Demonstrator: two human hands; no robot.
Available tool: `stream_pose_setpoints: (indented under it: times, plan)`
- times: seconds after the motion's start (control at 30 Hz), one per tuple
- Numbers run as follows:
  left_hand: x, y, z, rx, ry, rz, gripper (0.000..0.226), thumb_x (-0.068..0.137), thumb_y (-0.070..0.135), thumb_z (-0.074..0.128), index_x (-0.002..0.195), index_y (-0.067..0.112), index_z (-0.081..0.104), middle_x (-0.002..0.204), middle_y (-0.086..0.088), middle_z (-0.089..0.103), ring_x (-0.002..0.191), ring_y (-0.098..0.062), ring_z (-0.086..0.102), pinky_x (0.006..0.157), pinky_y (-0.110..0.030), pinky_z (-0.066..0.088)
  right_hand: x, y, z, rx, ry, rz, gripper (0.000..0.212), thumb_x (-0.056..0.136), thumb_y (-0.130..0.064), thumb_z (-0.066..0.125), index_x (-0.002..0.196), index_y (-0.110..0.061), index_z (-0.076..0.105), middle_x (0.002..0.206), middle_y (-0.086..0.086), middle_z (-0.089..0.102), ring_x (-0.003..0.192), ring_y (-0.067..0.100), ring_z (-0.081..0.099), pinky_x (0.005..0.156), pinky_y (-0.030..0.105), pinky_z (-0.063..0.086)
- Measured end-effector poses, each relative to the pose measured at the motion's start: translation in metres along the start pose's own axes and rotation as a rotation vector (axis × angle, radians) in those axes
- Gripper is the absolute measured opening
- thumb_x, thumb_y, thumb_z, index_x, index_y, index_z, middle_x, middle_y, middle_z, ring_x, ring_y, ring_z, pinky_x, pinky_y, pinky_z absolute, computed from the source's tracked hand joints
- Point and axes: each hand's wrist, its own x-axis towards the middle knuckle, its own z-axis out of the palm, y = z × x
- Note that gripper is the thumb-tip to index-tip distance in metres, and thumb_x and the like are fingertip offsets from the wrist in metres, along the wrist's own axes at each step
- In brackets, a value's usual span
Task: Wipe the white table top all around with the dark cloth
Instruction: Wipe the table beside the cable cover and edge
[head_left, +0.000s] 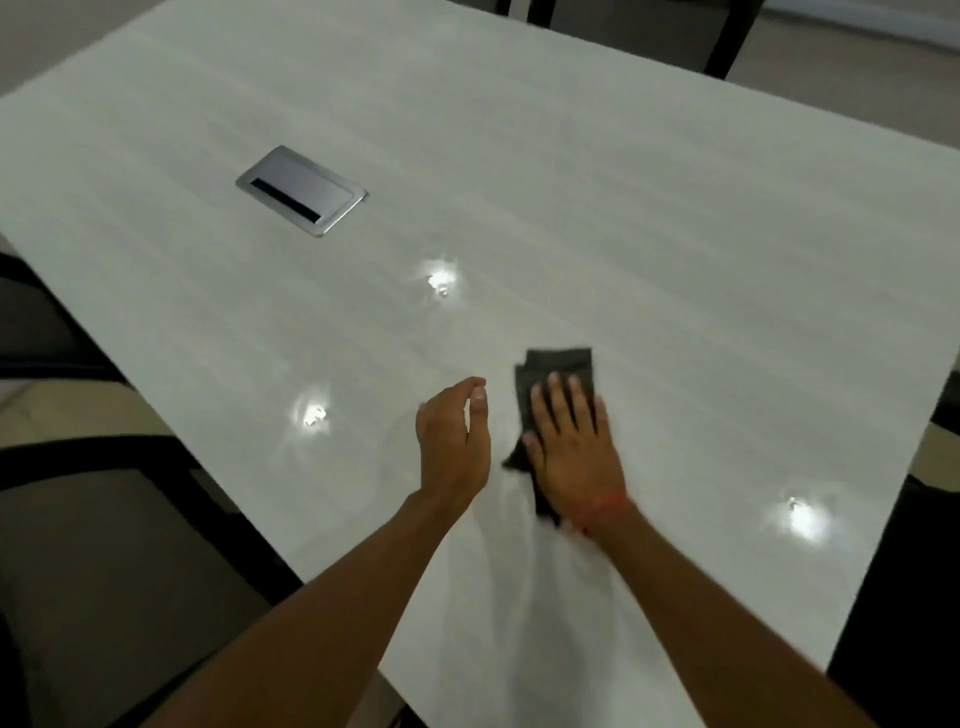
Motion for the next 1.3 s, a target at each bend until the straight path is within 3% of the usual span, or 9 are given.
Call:
stream_pose_setpoints:
  times: [0.13, 0.37, 0.5, 0.6, 0.7, 0.83, 1.0, 1.13, 1.3]
  plan:
    - [0.058, -0.022, -0.008, -0.008, -0.124, 0.061, 0.037, 0.105, 0.028, 0.032, 0.125, 0.02, 0.062, 0.125, 0.004, 0.063, 0.125, -0.013, 0.054, 0.124, -0.046, 0.008, -0.054, 0.005, -0.008, -0.019, -0.025, 0.066, 0.06, 0.103, -0.05, 0.016, 0.156, -0.023, 0.022, 0.163, 0.008, 0.024, 0.15, 0.028, 0.021, 0.121, 0.051, 0.012]
    - [0.162, -0.087, -0.066, -0.138, -0.055, 0.127, 0.036, 0.103, 0.022, 0.035, 0.126, 0.014, 0.061, 0.12, 0.01, 0.059, 0.113, -0.004, 0.052, 0.12, -0.05, 0.024, 0.139, -0.022, -0.006, -0.049, 0.039, 0.403, 0.078, 0.092, -0.053, 0.002, 0.157, -0.014, 0.022, 0.163, 0.02, 0.017, 0.151, 0.036, 0.013, 0.121, 0.056, 0.006]
    - [0.202, -0.123, -0.106, -0.105, -0.009, 0.123, 0.035, 0.105, 0.022, 0.034, 0.131, 0.016, 0.057, 0.127, 0.011, 0.056, 0.124, -0.013, 0.053, 0.121, -0.05, 0.023, 0.245, -0.145, 0.02, -0.003, 0.047, 0.183, 0.08, 0.089, -0.05, 0.0, 0.157, -0.015, 0.022, 0.163, 0.022, 0.014, 0.152, 0.038, 0.009, 0.121, 0.054, 0.001]
    - [0.225, -0.142, -0.133, -0.053, 0.044, 0.116, 0.04, 0.105, 0.027, 0.031, 0.134, 0.015, 0.055, 0.132, 0.005, 0.058, 0.123, -0.007, 0.048, 0.117, -0.052, 0.028, 0.229, -0.231, 0.036, 0.029, -0.037, -0.145, 0.069, 0.097, -0.049, 0.007, 0.158, -0.019, 0.02, 0.165, 0.017, 0.012, 0.153, 0.034, 0.003, 0.123, 0.051, -0.003]
    - [0.244, -0.153, -0.147, -0.054, 0.063, 0.075, 0.039, 0.106, 0.026, 0.032, 0.136, 0.013, 0.054, 0.136, -0.004, 0.058, 0.129, -0.018, 0.049, 0.119, -0.051, 0.025, 0.184, -0.22, 0.039, 0.003, -0.088, -0.301, 0.059, 0.102, -0.05, 0.025, 0.157, -0.027, 0.023, 0.165, 0.009, 0.016, 0.154, 0.026, 0.008, 0.123, 0.05, 0.003]
    - [0.272, -0.164, -0.143, -0.075, 0.034, 0.077, 0.037, 0.106, 0.023, 0.037, 0.137, 0.01, 0.052, 0.137, -0.006, 0.057, 0.132, -0.023, 0.048, 0.121, -0.049, 0.022, 0.199, -0.124, 0.017, -0.09, -0.024, -0.064, 0.065, 0.098, -0.053, 0.026, 0.155, -0.023, 0.03, 0.163, 0.012, 0.022, 0.15, 0.032, 0.022, 0.119, 0.05, 0.009]
    - [0.282, -0.189, -0.131, -0.124, 0.062, 0.183, 0.05, 0.1, 0.03, 0.044, 0.144, 0.007, 0.043, 0.147, -0.009, 0.048, 0.141, -0.027, 0.039, 0.12, -0.052, 0.024, 0.322, -0.126, 0.007, -0.074, 0.024, 0.258, 0.061, 0.104, -0.049, 0.019, 0.159, -0.025, 0.009, 0.167, 0.012, 0.001, 0.154, 0.028, -0.003, 0.123, 0.05, -0.004]
    - [0.281, -0.188, -0.131, -0.177, 0.111, 0.209, 0.063, 0.099, 0.036, 0.046, 0.153, 0.01, 0.028, 0.159, -0.009, 0.031, 0.15, -0.022, 0.025, 0.121, -0.049, 0.024, 0.384, -0.207, 0.027, -0.087, 0.018, 0.066, 0.061, 0.103, -0.047, 0.022, 0.159, -0.023, 0.013, 0.166, 0.015, 0.005, 0.153, 0.032, 0.0, 0.122, 0.051, -0.001]
    - [0.28, -0.186, -0.137, -0.207, 0.072, 0.222, 0.07, 0.097, 0.042, 0.045, 0.154, 0.006, 0.024, 0.161, -0.01, 0.029, 0.15, -0.025, 0.024, 0.118, -0.056, 0.025, 0.289, -0.205, 0.026, -0.104, -0.1, -0.402, 0.061, 0.102, -0.053, 0.017, 0.158, -0.03, 0.01, 0.167, 0.006, 0.005, 0.154, 0.024, 0.001, 0.124, 0.045, -0.001]
